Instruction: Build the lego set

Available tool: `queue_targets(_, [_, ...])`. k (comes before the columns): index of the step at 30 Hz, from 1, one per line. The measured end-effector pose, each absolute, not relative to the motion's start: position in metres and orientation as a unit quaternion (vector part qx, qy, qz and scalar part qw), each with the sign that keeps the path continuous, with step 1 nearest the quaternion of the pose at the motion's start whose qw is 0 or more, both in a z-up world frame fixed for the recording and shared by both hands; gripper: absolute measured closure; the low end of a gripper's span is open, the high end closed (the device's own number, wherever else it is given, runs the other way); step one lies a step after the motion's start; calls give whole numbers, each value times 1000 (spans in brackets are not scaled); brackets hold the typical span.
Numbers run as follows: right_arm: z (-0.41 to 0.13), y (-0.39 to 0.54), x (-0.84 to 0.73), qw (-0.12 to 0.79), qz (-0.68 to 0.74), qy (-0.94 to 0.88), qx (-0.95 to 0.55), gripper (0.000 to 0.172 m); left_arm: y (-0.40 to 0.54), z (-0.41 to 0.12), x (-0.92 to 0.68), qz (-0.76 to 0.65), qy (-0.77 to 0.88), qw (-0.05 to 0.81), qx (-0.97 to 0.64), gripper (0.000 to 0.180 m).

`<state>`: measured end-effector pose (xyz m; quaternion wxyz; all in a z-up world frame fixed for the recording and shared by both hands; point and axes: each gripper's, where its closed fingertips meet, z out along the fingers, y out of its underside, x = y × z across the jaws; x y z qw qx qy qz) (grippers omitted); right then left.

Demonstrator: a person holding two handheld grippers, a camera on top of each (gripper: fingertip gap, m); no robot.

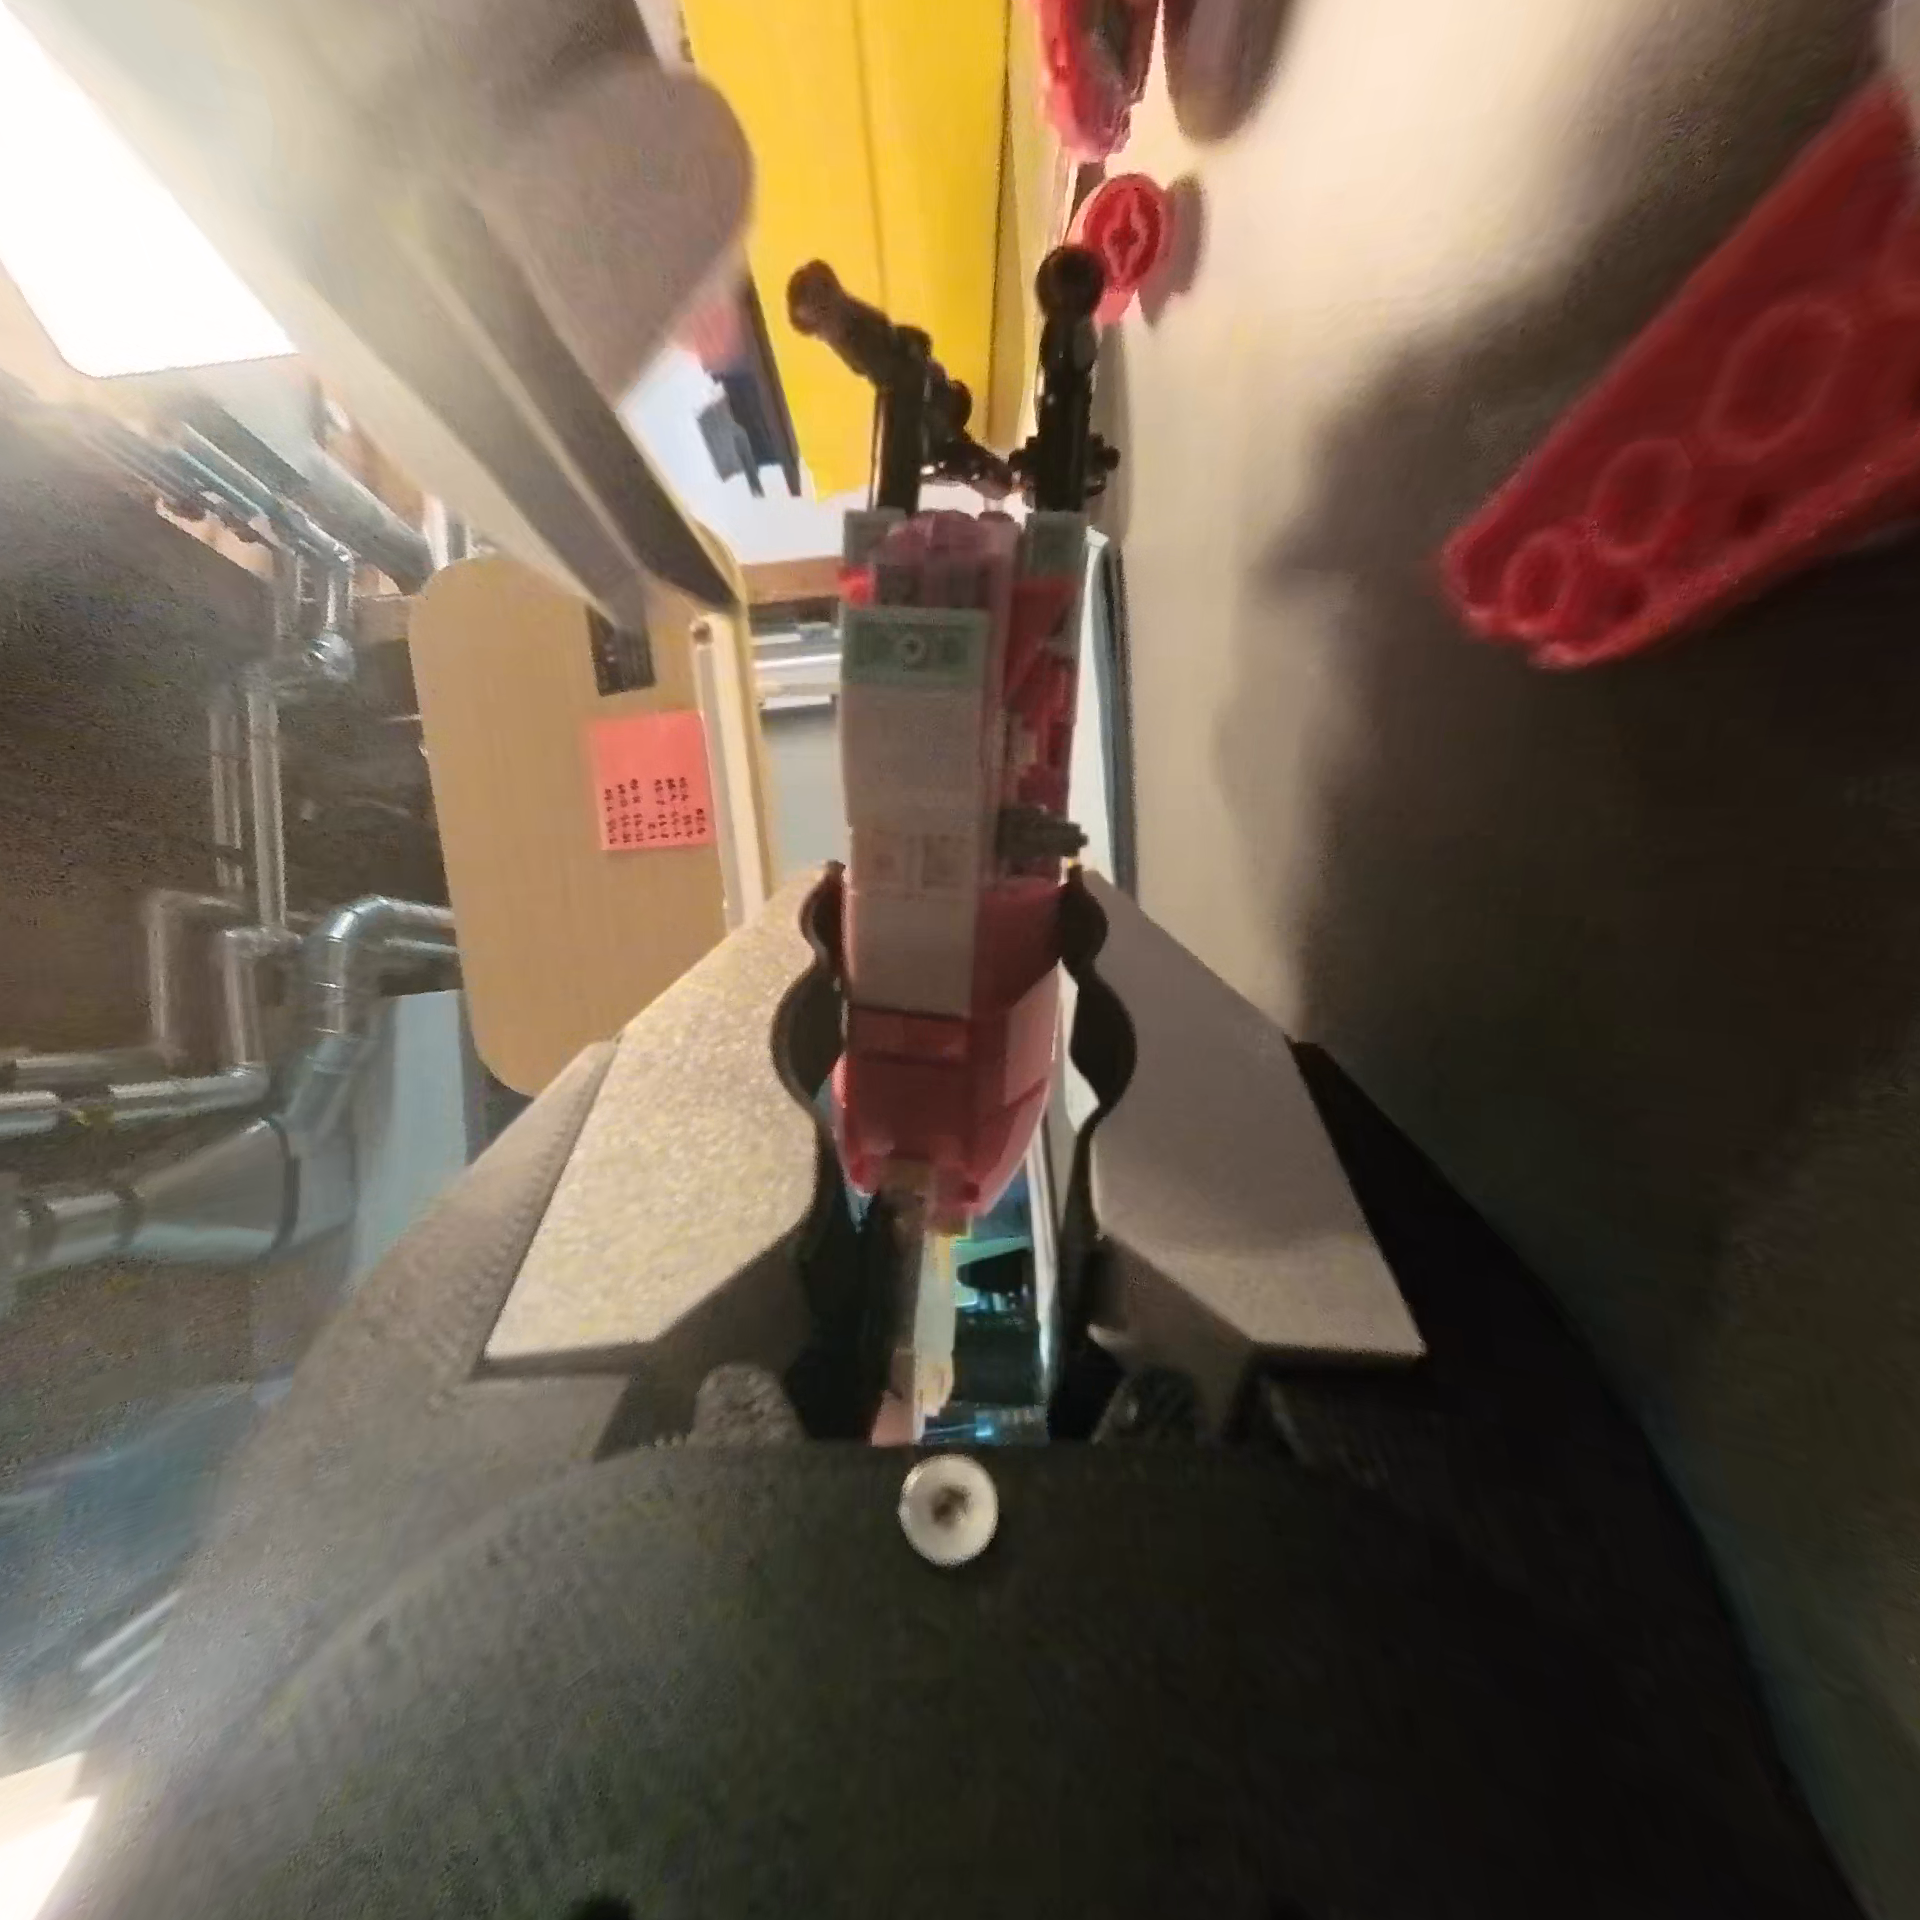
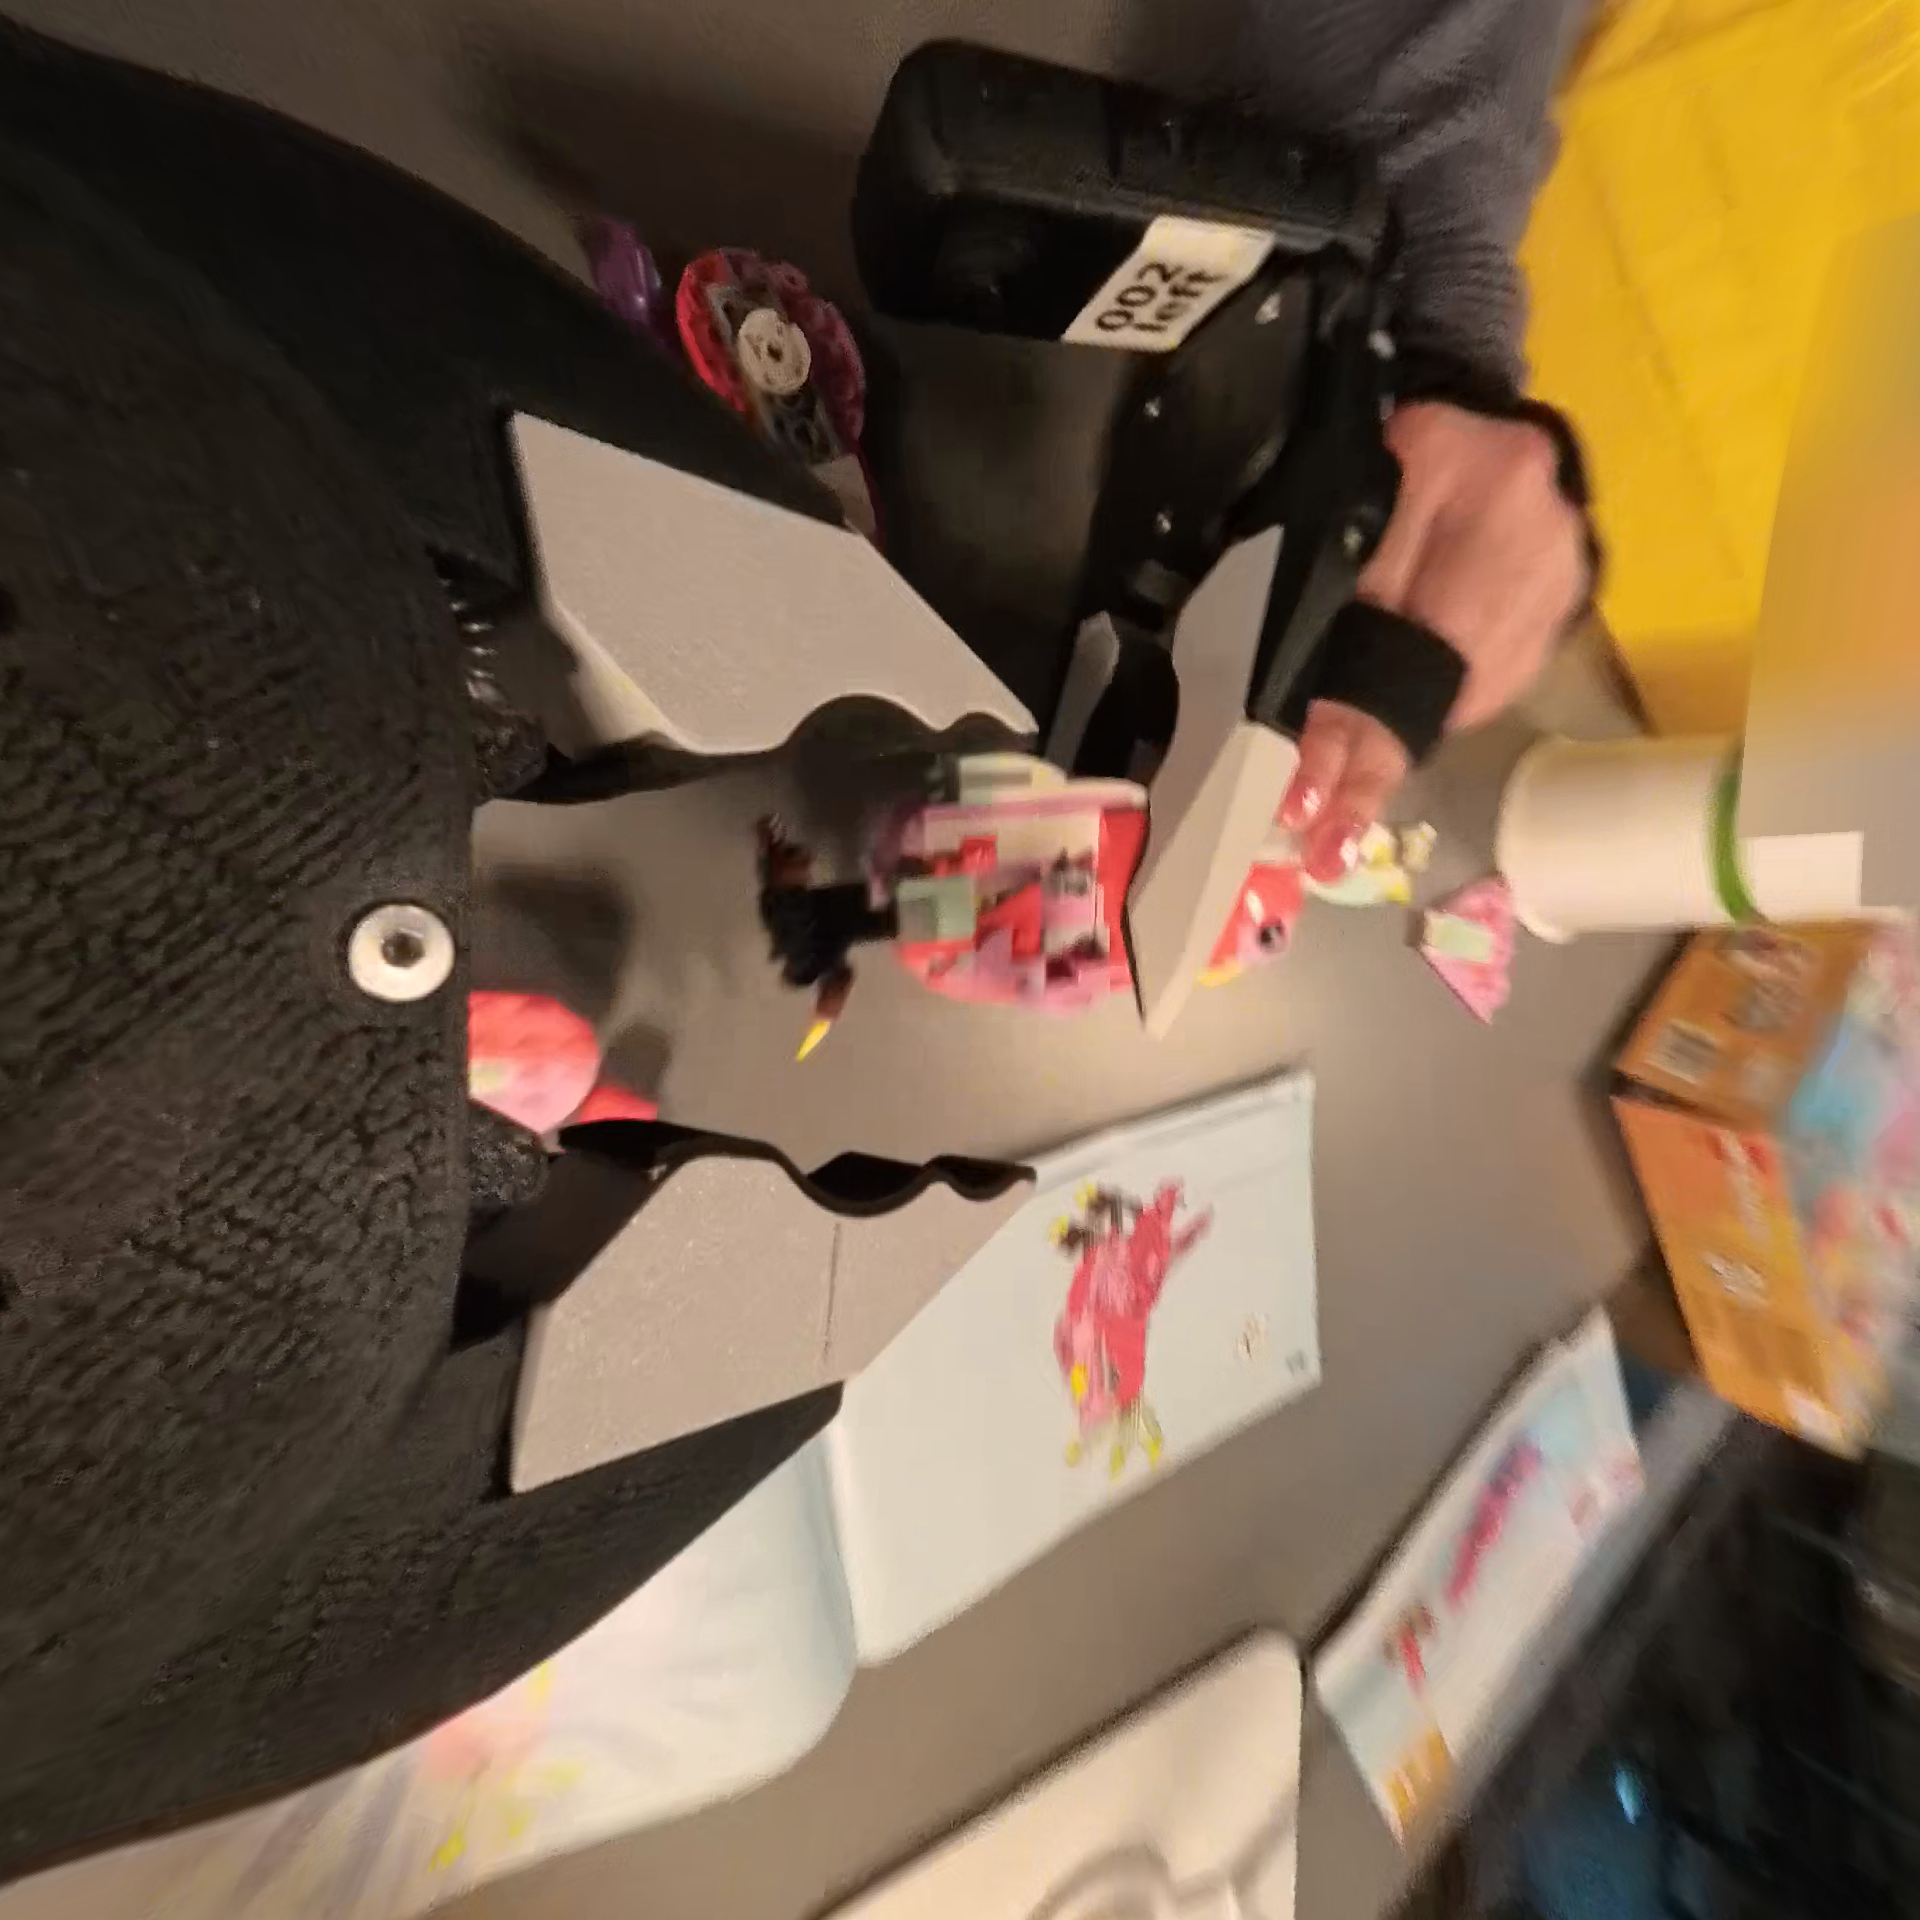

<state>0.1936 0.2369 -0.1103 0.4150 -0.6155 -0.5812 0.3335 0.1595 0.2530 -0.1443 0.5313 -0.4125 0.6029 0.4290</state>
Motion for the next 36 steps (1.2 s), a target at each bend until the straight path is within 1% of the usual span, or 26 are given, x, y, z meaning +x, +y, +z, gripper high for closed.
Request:
queue_targets(2, [-89, 255, 227, 447, 351, -532, -628, 95, 254, -145, 158, 417, 597, 539, -423, 140])
queue_targets(3, [-87, 262, 245, 452, 360, -508, -638, 99, 255, -146, 158, 410, 595, 543, -427, 140])
queue_targets(5, [-104, 272, 277, 435, 364, -482, -668, 105, 255, -148, 159, 397, 592, 552, -433, 140])
queue_targets(8, [-144, 264, 300, 362, 363, -491, -704, 107, 254, -146, 161, 393, 589, 564, -425, 140])
queue_targets(9, [-151, 260, 301, 352, 360, -497, -707, 108, 254, -146, 162, 394, 589, 564, -424, 140])
queue_targets(11, [-161, 254, 301, 360, 318, -529, -699, 111, 253, -148, 162, 389, 592, 561, -429, 140])
queue_targets(15, [-180, 255, 304, 397, 179, -591, -680, 121, 252, -153, 163, 370, 602, 551, -444, 140])
queue_targets(16, [-184, 257, 305, 403, 157, -595, -677, 129, 252, -154, 163, 368, 602, 549, -448, 140])
queue_targets(18, [-185, 258, 304, 421, 131, -606, -662, 153, 254, -158, 161, 357, 602, 540, -467, 140])
queue_targets(19, [-182, 261, 304, 431, 114, -606, -659, 157, 255, -159, 161, 351, 602, 536, -476, 140])
queue_targets(20, [-174, 266, 303, 448, 101, -598, -657, 158, 255, -161, 160, 347, 601, 533, -484, 140])
queue_targets(22, [-139, 269, 288, 515, 108, -562, -638, 159, 257, -163, 160, 342, 599, 525, -499, 140])
queue_targets(24, [-110, 265, 263, 555, 106, -546, -619, 162, 257, -165, 159, 335, 598, 520, -510, 140])
queue_targets(25, [-106, 262, 249, 554, 93, -557, -612, 162, 257, -166, 160, 331, 597, 522, -512, 140])
queue_targets(32, [-131, 243, 194, 447, -1, -672, -590, 163, 255, -166, 161, 302, 589, 528, -532, 140])
queue_targets(36, [-125, 236, 188, 429, -24, -688, -584, 163, 257, -167, 158, 274, 578, 535, -553, 140])
